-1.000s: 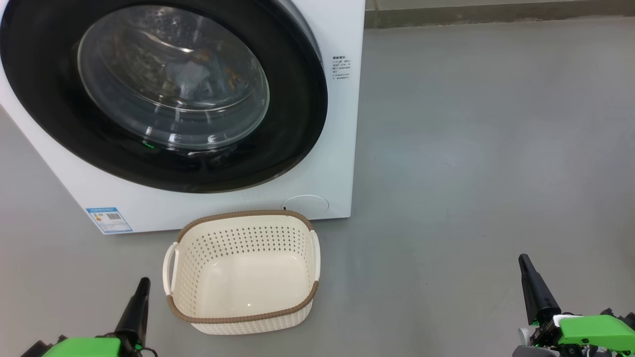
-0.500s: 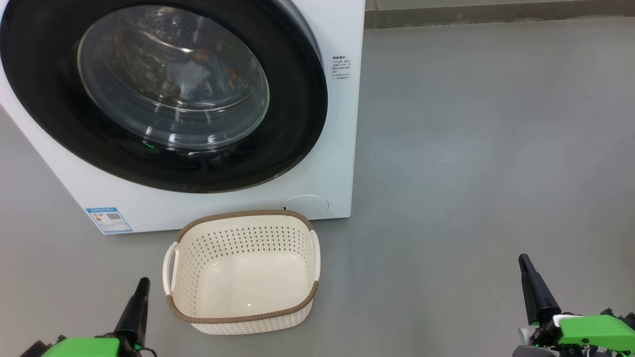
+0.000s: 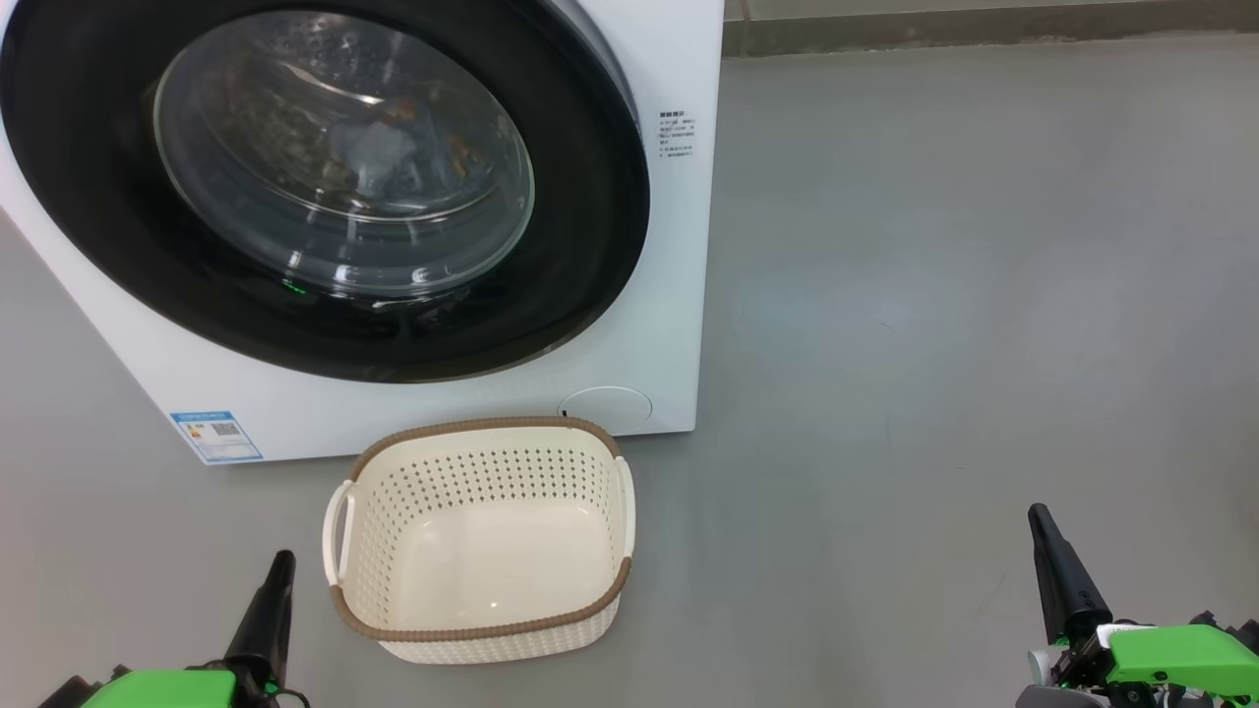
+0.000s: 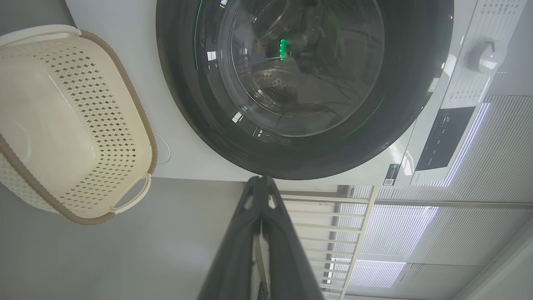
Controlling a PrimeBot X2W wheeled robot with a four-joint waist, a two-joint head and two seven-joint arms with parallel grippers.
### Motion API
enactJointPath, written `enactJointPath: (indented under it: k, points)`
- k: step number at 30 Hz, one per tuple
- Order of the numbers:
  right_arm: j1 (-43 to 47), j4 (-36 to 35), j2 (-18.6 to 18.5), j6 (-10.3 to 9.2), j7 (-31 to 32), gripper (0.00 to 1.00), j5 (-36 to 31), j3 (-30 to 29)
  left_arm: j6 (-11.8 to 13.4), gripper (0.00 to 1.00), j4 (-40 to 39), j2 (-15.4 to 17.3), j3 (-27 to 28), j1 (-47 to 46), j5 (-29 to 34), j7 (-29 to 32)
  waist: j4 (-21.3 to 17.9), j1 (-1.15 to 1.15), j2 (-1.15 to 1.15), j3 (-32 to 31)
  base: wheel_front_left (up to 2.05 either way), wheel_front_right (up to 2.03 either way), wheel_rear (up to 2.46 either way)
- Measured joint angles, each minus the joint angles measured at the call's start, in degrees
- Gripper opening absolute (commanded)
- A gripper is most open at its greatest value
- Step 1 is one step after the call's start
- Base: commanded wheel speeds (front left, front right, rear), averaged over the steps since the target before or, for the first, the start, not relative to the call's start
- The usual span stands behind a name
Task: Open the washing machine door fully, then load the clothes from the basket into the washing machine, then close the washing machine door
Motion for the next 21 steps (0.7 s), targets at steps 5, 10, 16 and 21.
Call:
enactJointPath:
  k: [5, 10, 16, 21]
  points:
    - [0.0, 0.0, 0.0, 0.0, 0.0, 0.0, 0.0, 0.0, 0.0, 0.0, 0.0, -0.01, 0.08, 0.0, 0.01, 0.01, 0.0, 0.0, 0.0, 0.0, 0.0, 0.0, 0.0]
    - [0.0, 0.0, 0.0, 0.0, 0.0, 0.0, 0.0, 0.0, 0.0, 0.0, 0.0, -0.05, 0.16, 0.0, 0.01, 0.07, 0.0, 0.0, 0.0, 0.0, 0.0, 0.0, 0.0]
    - [0.0, 0.0, 0.0, 0.0, 0.0, 0.0, 0.0, 0.0, 0.0, 0.0, 0.0, -0.11, 0.22, 0.0, 0.01, 0.07, 0.0, 0.0, 0.0, 0.0, 0.0, 0.0, 0.0]
    - [0.0, 0.0, 0.0, 0.0, 0.0, 0.0, 0.0, 0.0, 0.0, 0.0, 0.0, -0.11, 0.26, 0.0, 0.01, 0.08, 0.0, 0.0, 0.0, 0.0, 0.0, 0.0, 0.0]
